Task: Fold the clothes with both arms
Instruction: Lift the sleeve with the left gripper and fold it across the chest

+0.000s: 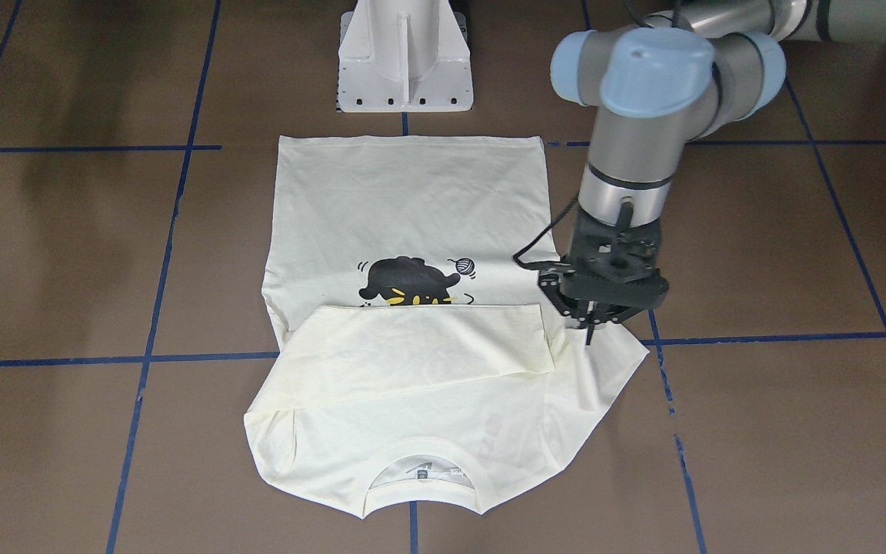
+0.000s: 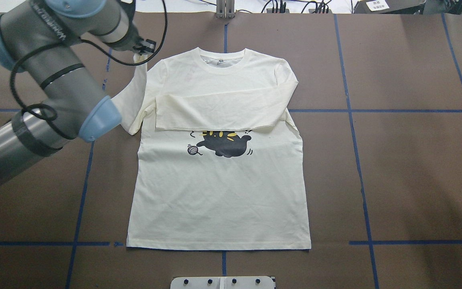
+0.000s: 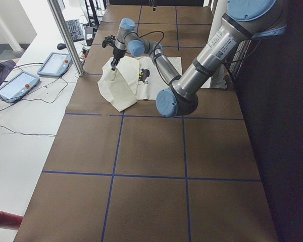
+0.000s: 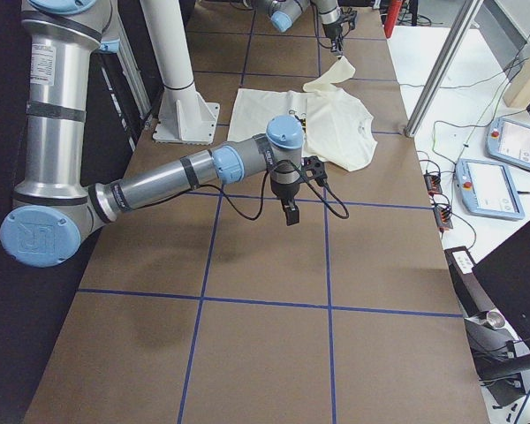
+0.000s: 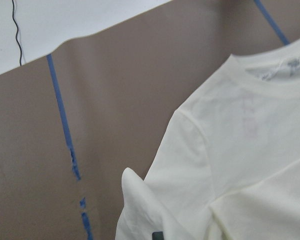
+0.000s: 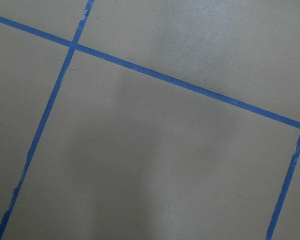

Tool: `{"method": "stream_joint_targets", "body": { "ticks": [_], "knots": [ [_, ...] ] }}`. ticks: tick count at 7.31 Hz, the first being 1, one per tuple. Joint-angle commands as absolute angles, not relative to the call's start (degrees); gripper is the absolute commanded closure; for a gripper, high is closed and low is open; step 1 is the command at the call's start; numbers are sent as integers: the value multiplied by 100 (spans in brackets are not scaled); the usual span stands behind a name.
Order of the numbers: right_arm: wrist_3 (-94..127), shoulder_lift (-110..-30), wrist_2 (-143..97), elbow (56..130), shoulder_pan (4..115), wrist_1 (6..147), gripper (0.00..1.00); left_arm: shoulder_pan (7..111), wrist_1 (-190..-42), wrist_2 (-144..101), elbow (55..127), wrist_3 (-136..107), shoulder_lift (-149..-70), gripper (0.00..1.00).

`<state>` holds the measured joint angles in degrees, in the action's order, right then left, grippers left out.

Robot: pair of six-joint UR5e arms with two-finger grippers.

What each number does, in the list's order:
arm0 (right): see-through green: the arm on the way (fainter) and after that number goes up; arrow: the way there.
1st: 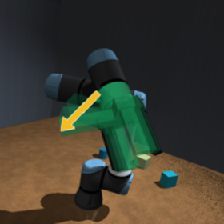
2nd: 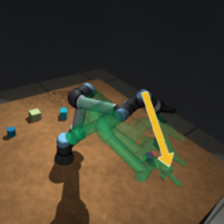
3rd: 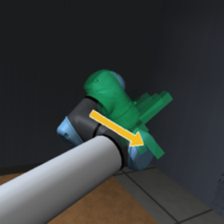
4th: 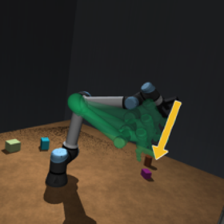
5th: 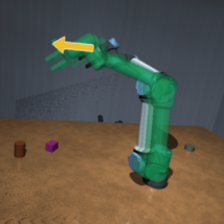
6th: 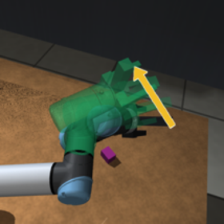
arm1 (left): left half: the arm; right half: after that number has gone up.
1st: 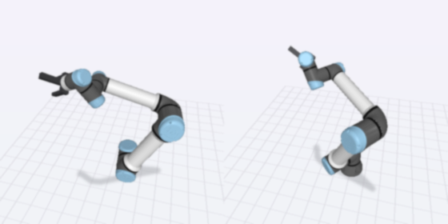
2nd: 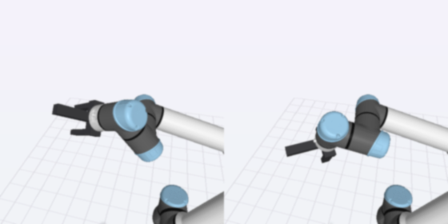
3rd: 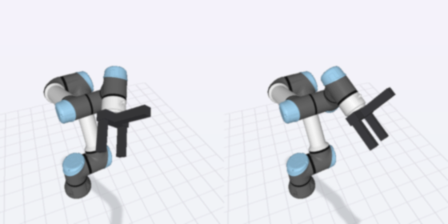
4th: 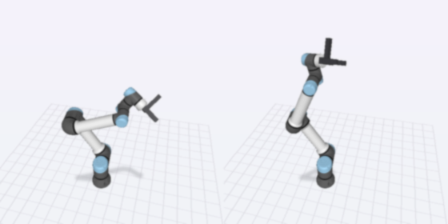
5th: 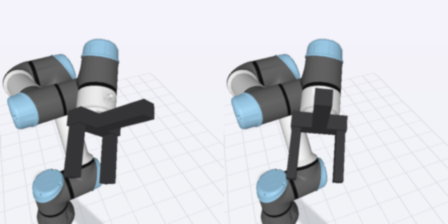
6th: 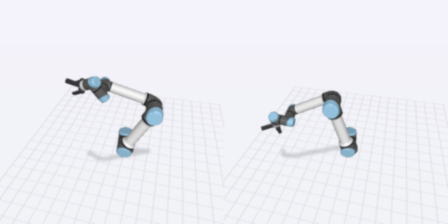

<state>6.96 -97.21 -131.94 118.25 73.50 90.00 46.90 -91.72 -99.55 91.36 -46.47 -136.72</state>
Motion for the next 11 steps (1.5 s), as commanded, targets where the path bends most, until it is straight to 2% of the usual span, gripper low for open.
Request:
{"method": "stream_joint_targets", "body": {
  "ticks": [1,3,7,8,9,10,11],
  "knots": [
    [694,-9721,-13201,11821,7383,9000,0,3592,-9131,-8368,8807,-5492,-14465,100],
    [694,-9721,-13201,11821,7418,9000,0,2923,-9289,-7782,8580,-5781,-14634,100],
    [703,-9729,-13201,11821,7418,9000,0,2593,-10843,-7418,6648,-5862,-15291,100],
    [703,-9729,-13201,11821,7418,9000,0,2584,-11055,-7479,6618,-5871,-15380,85],
    [694,-9729,-13201,11804,7418,9000,0,2575,-11396,-7497,6601,-5923,-15381,27],
    [694,-9729,-13201,11804,7418,9000,0,2575,-11600,-7671,6583,-5993,-15381,0],
    [686,-9712,-13201,11821,7418,8974,0,2566,-11871,-7795,6592,-6420,-15303,0]
  ]
}}
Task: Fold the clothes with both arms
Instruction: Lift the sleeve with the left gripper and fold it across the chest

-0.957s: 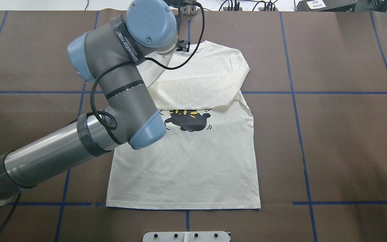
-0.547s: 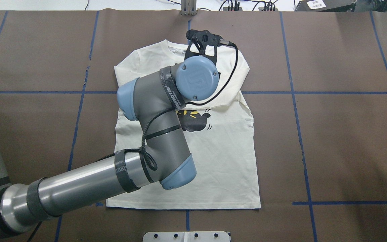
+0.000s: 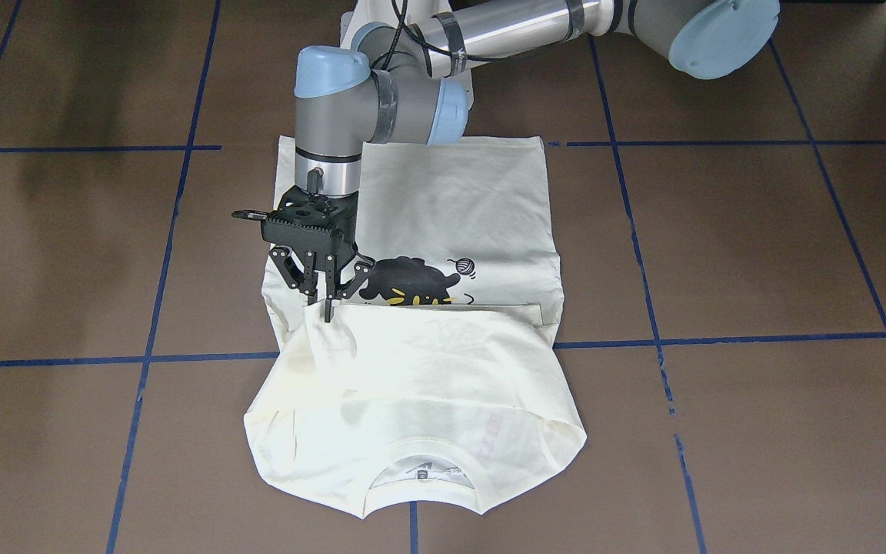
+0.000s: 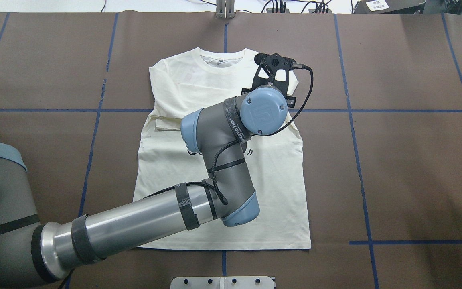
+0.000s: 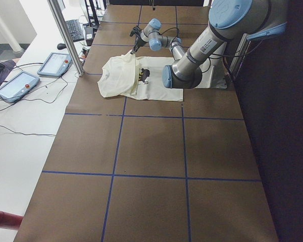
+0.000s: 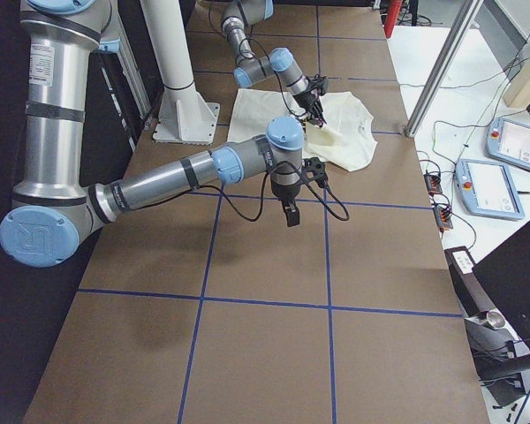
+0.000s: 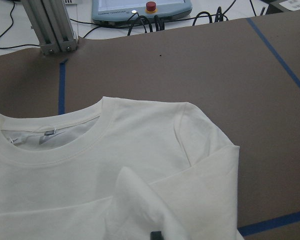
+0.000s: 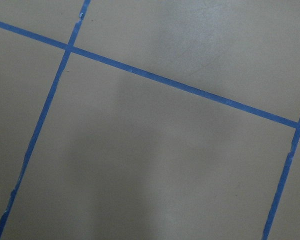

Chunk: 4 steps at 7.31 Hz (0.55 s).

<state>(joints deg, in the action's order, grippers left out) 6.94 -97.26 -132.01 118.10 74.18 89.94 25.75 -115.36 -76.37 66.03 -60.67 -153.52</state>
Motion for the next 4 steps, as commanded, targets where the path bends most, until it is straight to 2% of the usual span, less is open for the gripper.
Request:
{"method": "stream_joint_targets", "body": {
  "ticks": [1,2,4],
  "knots": [
    [712,-9695,-13201,11804,7418,8834,0,2593,-11857,-8066,6661,-6416,-15241,0],
    [764,-9486,-13201,11734,7418,8772,0,2793,-11822,-8747,6836,-6181,-15145,0],
    [931,-8600,-13201,11340,7348,8763,0,3608,-11236,-10102,7764,-5576,-14462,0]
  ]
}}
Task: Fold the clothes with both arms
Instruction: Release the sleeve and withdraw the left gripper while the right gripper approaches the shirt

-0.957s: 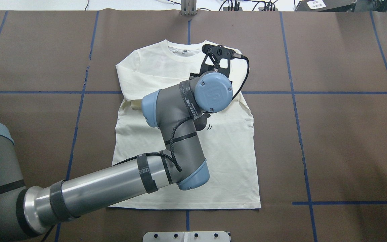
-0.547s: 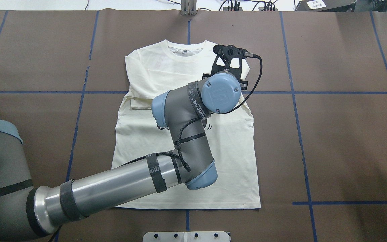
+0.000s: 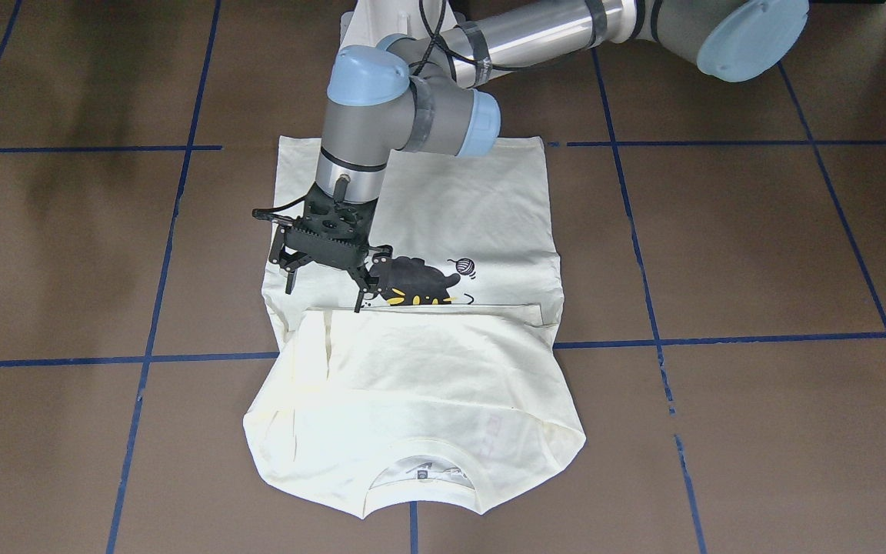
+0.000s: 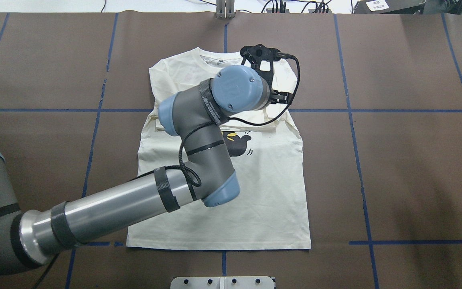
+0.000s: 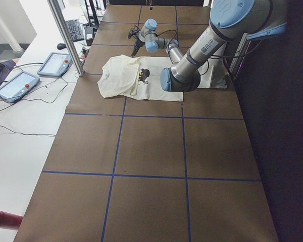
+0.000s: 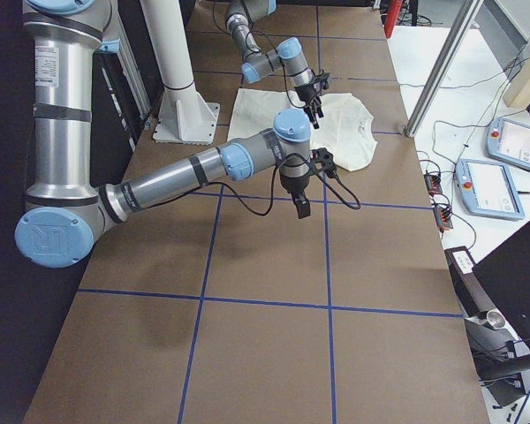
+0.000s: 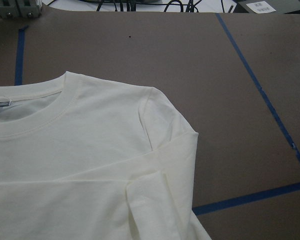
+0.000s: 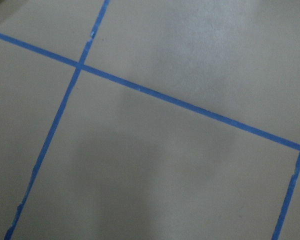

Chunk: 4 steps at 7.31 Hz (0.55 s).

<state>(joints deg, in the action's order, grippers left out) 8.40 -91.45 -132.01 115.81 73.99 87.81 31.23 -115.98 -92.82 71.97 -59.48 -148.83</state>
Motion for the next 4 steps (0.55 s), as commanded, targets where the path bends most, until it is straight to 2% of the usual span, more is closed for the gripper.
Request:
{"method": "stream_joint_targets", "body": {
  "ticks": [1,2,4],
  "knots": [
    [1367,-8274,-13175,11251,7069,8754,0,3943,-10745,-10438,8326,-5007,-14023,0],
    [1980,-7809,-13131,11207,6736,8754,0,4364,-10471,-10746,8689,-4357,-13714,0],
    [3210,-6913,-12311,11119,5719,8868,0,5190,-10424,-11318,8946,-3031,-12985,0]
  ]
}}
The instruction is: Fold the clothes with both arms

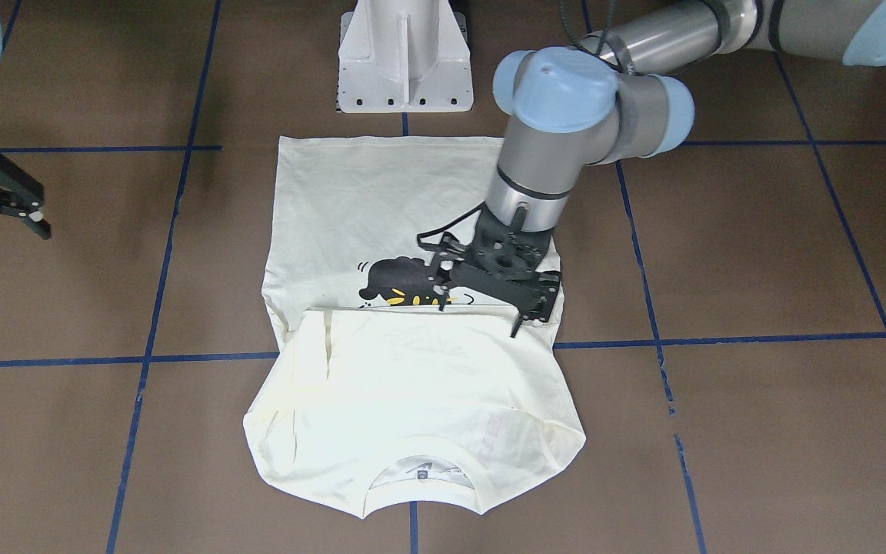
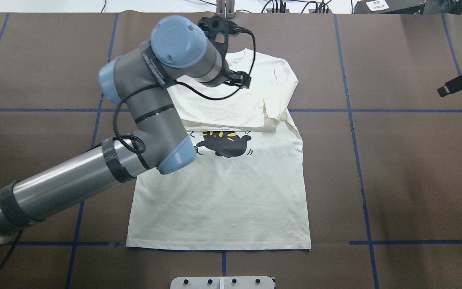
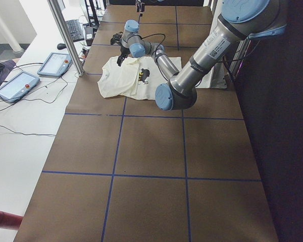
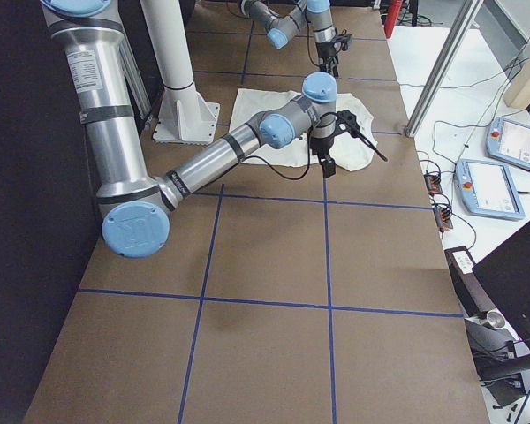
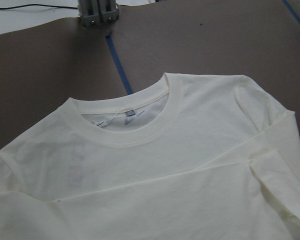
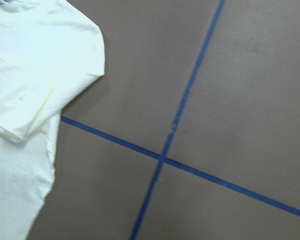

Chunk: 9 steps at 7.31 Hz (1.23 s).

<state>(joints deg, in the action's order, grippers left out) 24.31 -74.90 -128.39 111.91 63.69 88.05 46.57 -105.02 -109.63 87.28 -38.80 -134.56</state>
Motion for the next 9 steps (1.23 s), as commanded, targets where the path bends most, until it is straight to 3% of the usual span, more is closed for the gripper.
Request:
{"method": "stream_joint_targets", "body": {
  "ticks": [1,4,9],
  "knots": [
    [3695,-6377,-11844,10831,5287,9060,0,5673,-10424,-11573,8965,-2275,-12677,0],
    [4333,-5109,-10543,9812,4205,9746,0,6337,-10468,-11979,8965,-958,-12156,0],
    [4342,-4457,-9071,8518,3341,9703,0,6337,-10494,-11988,8956,-993,-12138,0]
  ]
}}
